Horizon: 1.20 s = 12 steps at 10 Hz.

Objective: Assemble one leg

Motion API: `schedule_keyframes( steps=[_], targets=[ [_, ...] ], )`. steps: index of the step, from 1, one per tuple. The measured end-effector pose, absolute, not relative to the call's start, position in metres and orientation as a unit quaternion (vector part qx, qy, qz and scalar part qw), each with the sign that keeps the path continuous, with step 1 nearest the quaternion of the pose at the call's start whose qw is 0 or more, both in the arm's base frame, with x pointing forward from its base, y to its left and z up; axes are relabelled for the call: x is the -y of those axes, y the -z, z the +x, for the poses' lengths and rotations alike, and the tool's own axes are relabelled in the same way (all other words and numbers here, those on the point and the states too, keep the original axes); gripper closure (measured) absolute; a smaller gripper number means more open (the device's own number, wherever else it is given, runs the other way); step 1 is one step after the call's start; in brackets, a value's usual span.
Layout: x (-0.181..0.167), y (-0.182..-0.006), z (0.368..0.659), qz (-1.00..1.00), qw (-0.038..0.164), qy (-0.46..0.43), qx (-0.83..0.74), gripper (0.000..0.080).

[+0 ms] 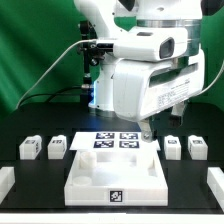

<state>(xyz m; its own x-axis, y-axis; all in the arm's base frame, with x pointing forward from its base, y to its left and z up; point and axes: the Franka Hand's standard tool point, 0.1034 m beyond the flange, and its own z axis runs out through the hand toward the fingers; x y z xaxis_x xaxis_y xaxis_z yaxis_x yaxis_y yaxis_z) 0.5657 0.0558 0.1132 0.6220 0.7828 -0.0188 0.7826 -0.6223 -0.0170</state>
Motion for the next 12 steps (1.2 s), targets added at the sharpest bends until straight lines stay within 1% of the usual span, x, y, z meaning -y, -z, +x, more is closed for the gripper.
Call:
schedule_keyframes(
  steps=[6,7,8,9,11,12],
  targets=[
    [-0.056,-0.113,0.566,-0.901,0.004,-0.012,0.435,0.015],
    [-0.057,-0.112,0.563,-0.893,0.0,-0.008,0.451,0.015],
    [-0.056,-0.106,0.542,-0.874,-0.005,-0.01,0.486,0.015],
    [-0.044,-0.101,0.512,-0.836,0.0,-0.023,0.548,0.015],
    [-0.013,-0.095,0.489,-0.73,0.005,-0.023,0.683,0.015],
    [-0.005,-0.093,0.487,-0.702,0.007,-0.025,0.712,0.015]
  ],
)
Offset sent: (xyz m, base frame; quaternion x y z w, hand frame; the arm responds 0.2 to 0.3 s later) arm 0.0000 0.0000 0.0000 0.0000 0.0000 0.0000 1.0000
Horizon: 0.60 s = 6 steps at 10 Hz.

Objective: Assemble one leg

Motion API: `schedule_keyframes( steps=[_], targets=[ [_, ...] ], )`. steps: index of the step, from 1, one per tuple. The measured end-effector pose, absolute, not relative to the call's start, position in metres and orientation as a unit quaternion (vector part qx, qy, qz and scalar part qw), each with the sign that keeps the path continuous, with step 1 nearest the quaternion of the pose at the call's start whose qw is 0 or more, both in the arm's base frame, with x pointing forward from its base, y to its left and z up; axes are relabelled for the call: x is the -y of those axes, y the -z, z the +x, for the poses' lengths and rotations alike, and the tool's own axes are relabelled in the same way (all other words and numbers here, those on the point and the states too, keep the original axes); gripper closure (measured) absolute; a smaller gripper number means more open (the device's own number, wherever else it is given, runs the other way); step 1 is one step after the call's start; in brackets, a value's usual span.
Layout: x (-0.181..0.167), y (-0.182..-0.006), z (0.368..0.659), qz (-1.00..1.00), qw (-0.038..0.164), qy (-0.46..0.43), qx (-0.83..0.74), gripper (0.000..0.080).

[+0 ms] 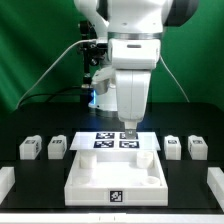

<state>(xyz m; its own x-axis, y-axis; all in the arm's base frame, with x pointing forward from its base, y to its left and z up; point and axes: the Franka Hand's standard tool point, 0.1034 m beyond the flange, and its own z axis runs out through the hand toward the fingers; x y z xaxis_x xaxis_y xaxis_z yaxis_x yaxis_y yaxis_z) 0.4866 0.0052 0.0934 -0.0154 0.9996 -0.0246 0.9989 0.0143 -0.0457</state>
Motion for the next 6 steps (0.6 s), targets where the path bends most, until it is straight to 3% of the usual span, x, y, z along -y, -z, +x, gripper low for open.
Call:
schedule_keyframes(
  steps=[4,6],
  targets=[
    [-0.002,-0.087,0.482,-0.69,0.009,-0.029,0.723,0.015],
    [0.015,-0.054,0.44,-0.695,0.022,-0.034,0.718,0.015]
  ],
)
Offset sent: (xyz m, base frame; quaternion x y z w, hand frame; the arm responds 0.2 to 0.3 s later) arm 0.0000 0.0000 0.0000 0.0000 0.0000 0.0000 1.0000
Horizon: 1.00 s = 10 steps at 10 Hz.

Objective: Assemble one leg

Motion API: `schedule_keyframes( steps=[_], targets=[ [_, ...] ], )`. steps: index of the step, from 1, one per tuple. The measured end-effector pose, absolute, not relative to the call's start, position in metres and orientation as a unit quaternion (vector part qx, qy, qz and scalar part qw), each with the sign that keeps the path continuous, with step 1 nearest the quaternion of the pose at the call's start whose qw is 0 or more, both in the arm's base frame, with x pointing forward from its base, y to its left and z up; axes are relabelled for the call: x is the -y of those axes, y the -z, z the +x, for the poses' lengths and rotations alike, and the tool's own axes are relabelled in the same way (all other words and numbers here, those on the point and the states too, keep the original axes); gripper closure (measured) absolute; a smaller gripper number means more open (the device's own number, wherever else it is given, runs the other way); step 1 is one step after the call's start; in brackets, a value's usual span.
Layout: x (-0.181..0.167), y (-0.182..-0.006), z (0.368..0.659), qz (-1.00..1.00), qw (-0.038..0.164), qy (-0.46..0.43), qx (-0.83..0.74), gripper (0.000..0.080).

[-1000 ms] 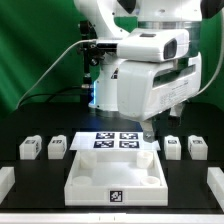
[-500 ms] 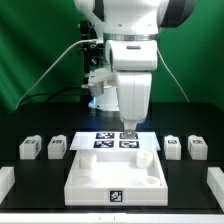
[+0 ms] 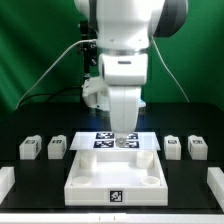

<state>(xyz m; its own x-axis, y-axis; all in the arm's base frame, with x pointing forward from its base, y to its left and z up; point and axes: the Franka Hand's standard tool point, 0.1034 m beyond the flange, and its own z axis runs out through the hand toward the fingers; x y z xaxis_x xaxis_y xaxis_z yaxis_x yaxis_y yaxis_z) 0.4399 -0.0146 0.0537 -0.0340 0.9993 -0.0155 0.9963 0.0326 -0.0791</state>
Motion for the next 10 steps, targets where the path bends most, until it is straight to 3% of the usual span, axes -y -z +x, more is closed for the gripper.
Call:
schedule_keyframes(
  steps=[2,5,6,7,8,9,10],
  targets=[
    [0.023,-0.017,0.427,-0.705,0.025,-0.024,0.709,0.015],
    [0.023,-0.012,0.428,-0.708,0.027,-0.025,0.705,0.0169],
    [0.023,-0.012,0.428,-0.708,0.028,-0.025,0.705,0.0364],
    [0.023,-0.012,0.428,-0.708,0.028,-0.025,0.705,0.0364],
    [0.023,-0.012,0.428,-0.708,0.028,-0.025,0.705,0.0578],
    [0.023,-0.012,0.428,-0.708,0.028,-0.025,0.705,0.0578],
    [0.023,-0.013,0.429,-0.708,0.025,-0.023,0.705,0.0736]
  ],
)
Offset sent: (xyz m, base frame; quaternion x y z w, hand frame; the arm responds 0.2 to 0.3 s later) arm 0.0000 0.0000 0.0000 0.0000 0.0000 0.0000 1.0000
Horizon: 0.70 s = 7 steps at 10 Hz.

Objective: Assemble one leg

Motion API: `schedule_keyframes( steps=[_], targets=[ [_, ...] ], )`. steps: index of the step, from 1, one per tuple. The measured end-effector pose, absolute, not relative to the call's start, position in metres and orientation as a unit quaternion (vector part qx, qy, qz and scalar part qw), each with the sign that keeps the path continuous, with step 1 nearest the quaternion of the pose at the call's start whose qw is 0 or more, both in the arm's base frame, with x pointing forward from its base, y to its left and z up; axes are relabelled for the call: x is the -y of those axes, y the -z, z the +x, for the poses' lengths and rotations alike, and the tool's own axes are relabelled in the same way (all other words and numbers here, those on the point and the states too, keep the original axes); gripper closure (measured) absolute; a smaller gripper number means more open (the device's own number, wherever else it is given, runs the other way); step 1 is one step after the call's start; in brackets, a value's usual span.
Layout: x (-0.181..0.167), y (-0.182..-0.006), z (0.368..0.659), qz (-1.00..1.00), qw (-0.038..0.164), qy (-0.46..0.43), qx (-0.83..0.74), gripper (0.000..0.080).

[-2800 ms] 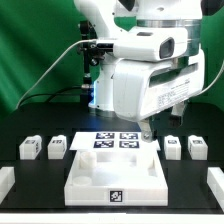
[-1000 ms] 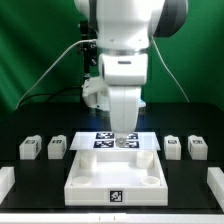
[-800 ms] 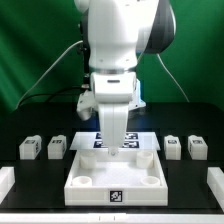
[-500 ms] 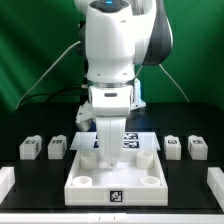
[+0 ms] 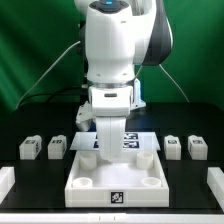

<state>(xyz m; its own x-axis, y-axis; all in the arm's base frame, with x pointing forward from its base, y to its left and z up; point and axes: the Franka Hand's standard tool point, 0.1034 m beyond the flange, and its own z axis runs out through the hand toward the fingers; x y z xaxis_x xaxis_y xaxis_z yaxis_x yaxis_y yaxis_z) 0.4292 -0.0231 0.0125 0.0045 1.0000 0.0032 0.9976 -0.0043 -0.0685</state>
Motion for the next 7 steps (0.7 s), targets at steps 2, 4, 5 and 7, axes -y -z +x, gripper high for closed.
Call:
schedule_keyframes(
  steps=[2,4,5,7],
  targets=[
    [0.023,-0.013,0.4306,-0.708,0.023,-0.021,0.705,0.0738],
    [0.023,-0.0133,0.4314,-0.708,0.022,-0.019,0.705,0.0738],
    [0.023,-0.0133,0.4315,-0.708,0.022,-0.019,0.705,0.0738],
    [0.023,-0.0133,0.4316,-0.708,0.022,-0.019,0.705,0.0738]
  ],
)
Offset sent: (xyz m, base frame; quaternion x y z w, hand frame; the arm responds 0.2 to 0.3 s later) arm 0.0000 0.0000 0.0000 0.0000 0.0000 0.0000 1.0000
